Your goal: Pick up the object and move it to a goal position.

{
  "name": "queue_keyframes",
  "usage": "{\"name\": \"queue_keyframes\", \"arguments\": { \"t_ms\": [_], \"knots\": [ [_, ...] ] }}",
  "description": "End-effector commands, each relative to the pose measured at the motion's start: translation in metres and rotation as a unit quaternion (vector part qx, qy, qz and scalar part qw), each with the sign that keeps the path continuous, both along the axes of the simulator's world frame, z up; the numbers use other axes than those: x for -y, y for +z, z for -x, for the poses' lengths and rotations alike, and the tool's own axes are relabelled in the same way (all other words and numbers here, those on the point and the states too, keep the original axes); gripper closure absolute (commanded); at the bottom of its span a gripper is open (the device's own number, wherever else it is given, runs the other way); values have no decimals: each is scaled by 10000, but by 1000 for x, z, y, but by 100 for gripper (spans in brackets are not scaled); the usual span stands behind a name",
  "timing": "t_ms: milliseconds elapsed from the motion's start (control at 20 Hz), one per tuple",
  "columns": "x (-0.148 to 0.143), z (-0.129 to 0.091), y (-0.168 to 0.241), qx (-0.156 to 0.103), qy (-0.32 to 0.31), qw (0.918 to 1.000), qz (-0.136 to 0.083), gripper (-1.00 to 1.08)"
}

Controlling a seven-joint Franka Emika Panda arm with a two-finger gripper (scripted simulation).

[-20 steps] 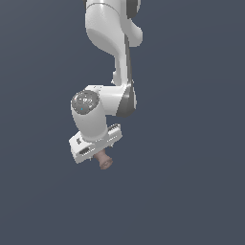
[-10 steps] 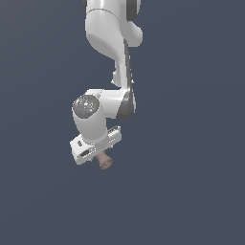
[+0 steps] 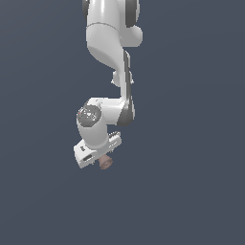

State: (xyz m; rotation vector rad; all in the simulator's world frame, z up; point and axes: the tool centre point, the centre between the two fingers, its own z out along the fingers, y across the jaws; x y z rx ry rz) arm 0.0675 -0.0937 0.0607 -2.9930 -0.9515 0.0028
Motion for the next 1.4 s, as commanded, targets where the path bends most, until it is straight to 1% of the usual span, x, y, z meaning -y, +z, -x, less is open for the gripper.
{"name": "queue_keyframes", "arguments": {
  "t_ms": [0,50,800,1100,1350],
  "knots": [
    [0,-1,1,10,1,10000,2,-92],
    [0,-1,1,10,1,10000,2,108],
    [-3,2,1,10,1,10000,2,108],
    [-13,13,4,10,1,10000,2,108],
    [-29,30,9,10,1,10000,2,108]
  ]
}}
